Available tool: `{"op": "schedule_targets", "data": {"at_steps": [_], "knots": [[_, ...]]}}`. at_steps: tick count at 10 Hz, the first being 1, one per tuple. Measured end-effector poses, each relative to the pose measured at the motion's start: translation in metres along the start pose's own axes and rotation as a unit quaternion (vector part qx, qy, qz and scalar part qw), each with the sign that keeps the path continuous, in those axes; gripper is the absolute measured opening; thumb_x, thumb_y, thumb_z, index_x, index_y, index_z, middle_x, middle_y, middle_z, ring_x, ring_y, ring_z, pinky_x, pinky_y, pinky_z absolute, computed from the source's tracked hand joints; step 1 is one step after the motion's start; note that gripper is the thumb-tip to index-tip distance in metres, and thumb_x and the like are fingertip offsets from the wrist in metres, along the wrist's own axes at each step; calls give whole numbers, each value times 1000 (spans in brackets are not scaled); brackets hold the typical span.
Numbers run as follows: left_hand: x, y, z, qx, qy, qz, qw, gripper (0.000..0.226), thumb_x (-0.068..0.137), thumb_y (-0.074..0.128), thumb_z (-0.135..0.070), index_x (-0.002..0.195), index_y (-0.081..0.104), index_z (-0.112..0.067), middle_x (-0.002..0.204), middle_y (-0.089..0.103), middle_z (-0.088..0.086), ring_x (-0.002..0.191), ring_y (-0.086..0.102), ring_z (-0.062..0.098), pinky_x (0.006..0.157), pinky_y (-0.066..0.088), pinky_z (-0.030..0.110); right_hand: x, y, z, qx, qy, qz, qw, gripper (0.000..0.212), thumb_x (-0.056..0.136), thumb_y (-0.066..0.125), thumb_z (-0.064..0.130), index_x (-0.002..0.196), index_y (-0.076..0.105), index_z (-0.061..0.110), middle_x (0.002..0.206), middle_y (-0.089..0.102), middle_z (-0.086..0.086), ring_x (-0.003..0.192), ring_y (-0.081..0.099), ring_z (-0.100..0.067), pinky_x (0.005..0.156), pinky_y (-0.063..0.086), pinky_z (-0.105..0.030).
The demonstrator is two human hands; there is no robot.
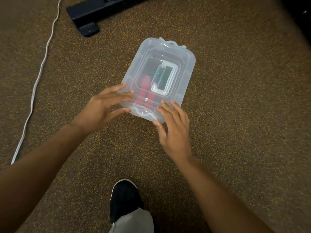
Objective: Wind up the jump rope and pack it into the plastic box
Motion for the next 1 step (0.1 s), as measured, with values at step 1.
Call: {"op": "schedule_targets", "data": {"at_steps": [1], "knots": [[9, -6, -11, -2, -31, 7, 999, 57, 91, 59, -63, 130, 68, -24, 140, 61, -7, 142, 46, 13, 121, 34, 33, 5, -13, 4, 36, 51, 41, 997, 51, 99, 60, 45, 144, 56, 23, 156, 51, 6, 153, 31, -15, 124, 15, -33]]}}
Point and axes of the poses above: each hand's wrist, its own x-axis towards the middle knuckle, its own y-axis out of the palm, z = x × y, the point moved 5 cm from there along x, towards the middle knuckle
